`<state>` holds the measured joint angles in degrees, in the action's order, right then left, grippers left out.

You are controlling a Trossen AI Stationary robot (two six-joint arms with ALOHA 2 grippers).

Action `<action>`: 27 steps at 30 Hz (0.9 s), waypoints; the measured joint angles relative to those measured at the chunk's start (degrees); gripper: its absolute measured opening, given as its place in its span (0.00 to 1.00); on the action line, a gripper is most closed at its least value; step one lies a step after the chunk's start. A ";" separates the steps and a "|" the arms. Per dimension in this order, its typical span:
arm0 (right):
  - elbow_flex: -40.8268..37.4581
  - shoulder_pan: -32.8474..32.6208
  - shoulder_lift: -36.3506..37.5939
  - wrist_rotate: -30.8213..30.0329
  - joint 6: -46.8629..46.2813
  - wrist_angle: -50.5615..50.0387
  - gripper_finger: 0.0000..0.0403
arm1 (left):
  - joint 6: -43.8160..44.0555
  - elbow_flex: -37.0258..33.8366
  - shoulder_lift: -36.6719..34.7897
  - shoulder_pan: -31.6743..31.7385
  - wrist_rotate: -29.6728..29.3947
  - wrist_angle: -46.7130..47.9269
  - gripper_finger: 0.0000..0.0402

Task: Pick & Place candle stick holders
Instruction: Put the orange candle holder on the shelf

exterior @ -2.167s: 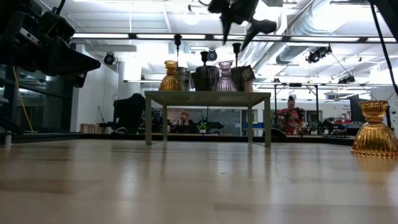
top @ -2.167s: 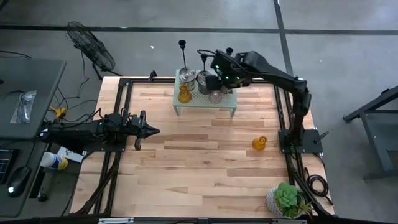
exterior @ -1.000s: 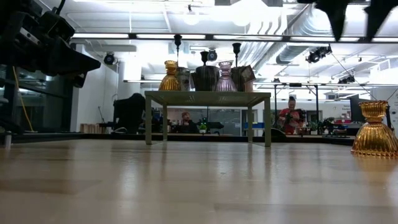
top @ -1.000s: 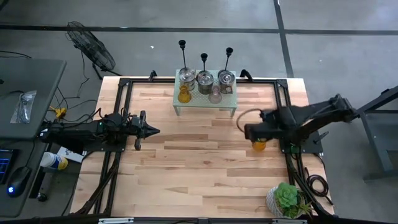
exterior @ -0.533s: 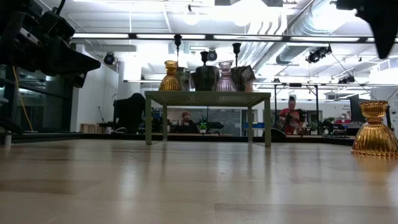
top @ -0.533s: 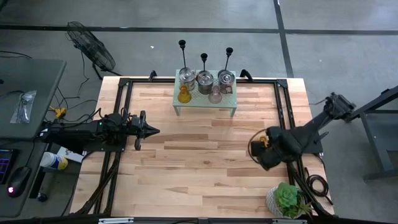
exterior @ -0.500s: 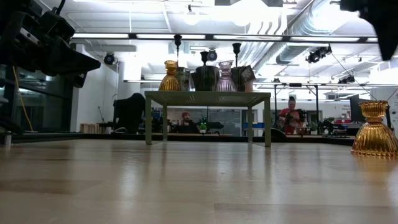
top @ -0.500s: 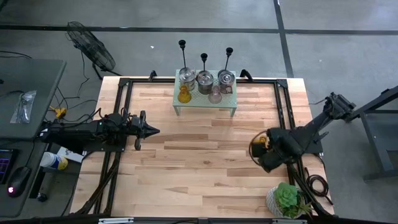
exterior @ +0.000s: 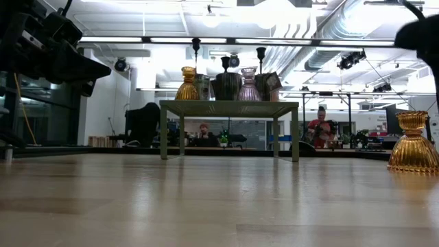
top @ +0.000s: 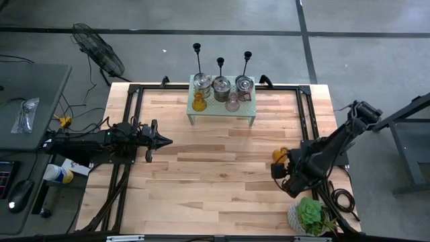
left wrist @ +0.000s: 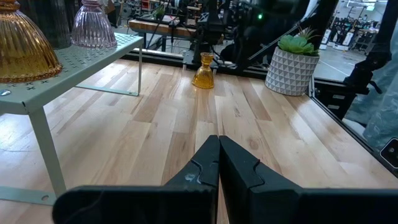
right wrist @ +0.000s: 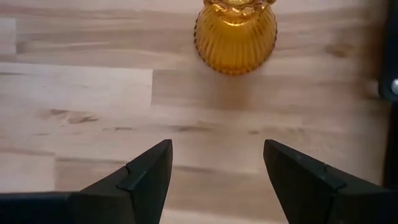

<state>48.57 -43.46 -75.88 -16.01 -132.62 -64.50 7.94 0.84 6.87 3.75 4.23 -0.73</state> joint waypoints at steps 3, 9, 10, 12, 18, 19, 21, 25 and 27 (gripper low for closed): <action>-2.17 -1.55 -1.46 -2.75 0.04 1.57 0.61 | 0.00 0.00 0.02 0.00 -0.01 0.00 0.00; -3.38 -3.84 -6.99 -8.51 0.76 1.34 0.61 | 0.00 0.00 0.00 0.00 -0.02 0.00 0.00; -3.38 -4.01 -8.10 -9.69 0.80 1.36 0.61 | 0.00 0.00 0.01 0.00 -0.01 0.00 0.00; -3.38 -4.20 -10.14 -11.89 0.89 1.36 0.61 | 0.00 0.00 0.02 -0.01 -0.01 0.01 0.00; -3.38 -3.67 -16.28 -15.21 1.05 1.58 0.61 | 0.00 0.00 0.02 0.00 0.00 0.02 0.00; -3.38 -3.65 -17.15 -15.33 1.04 1.59 0.61 | 0.00 0.00 0.00 -0.02 -0.02 0.00 0.00; -3.38 -3.63 -18.44 -16.88 1.05 1.79 0.61 | 0.00 0.00 0.01 0.00 -0.02 0.00 0.00; -3.38 -3.00 -19.65 -19.58 0.82 1.76 0.61 | 0.00 0.00 0.00 -0.02 -0.01 0.01 0.00; -3.38 -2.43 -20.04 -19.62 0.73 1.15 0.61 | 0.00 0.00 0.02 0.00 -0.02 0.00 0.00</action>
<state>45.19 -45.89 -95.91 -35.64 -131.88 -63.34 7.94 0.84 6.90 3.74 4.21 -0.73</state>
